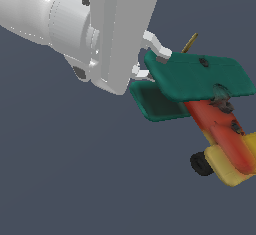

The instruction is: Pick up the object and move it to a goal position.

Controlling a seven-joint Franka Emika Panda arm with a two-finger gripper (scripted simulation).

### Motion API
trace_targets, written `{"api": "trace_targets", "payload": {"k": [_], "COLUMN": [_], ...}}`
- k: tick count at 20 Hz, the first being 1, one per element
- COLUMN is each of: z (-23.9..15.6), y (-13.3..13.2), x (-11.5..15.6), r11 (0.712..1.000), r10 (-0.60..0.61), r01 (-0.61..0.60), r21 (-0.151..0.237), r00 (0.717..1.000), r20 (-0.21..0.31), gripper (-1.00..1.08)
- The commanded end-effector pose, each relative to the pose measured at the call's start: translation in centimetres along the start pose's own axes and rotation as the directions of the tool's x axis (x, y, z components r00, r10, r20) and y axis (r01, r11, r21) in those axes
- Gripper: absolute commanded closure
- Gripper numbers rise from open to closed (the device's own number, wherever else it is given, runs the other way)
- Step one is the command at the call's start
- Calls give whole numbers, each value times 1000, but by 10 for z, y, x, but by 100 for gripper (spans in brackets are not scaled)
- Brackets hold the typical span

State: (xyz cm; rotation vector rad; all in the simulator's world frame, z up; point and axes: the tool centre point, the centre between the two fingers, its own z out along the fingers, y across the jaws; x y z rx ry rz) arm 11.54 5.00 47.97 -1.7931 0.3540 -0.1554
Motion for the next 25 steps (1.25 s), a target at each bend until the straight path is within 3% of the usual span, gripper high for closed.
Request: {"api": "trace_targets", "payload": {"k": [1, 8, 15, 25], "z": [4, 11, 12, 16], "y": [-17, -34, -35, -67], "x": [3, 8, 8, -2], "r11": [1000, 1000, 1000, 1000], "r10": [-4, -4, -2, -2], "r01": [4, 4, 2, 2], "r21": [2, 0, -3, -2], "r00": [1000, 1000, 1000, 1000], "r20": [-2, -3, -1, -1], "gripper": [108, 108, 108, 108]}}
